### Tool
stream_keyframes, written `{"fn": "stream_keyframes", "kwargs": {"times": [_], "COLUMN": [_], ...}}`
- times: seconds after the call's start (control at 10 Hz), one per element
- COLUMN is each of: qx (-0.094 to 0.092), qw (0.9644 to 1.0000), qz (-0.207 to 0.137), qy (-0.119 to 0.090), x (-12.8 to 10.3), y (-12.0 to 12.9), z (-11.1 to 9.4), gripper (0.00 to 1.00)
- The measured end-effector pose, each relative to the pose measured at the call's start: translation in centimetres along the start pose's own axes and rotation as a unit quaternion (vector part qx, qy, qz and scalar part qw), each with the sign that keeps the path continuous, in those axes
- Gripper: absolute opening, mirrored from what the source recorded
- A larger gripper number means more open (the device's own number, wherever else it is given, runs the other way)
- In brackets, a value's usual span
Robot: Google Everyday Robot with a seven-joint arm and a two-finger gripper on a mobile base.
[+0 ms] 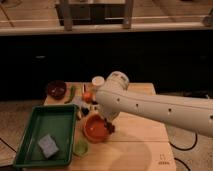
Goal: Place grapes in red bowl
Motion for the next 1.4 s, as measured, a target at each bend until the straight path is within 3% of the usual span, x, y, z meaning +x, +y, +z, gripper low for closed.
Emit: {"fn": "stream_keyframes", "kwargs": {"times": [0.8, 1.4], "qx": [0.008, 0.010], "qw": [0.9983, 0.9947], "qz": [-0.054, -0.096], "qy": [-0.021, -0.037], "x": [-0.6, -0.7], "y": [-1.3, -1.7], "z": [1.7, 2.3], "gripper": [0.01, 0.01]}}
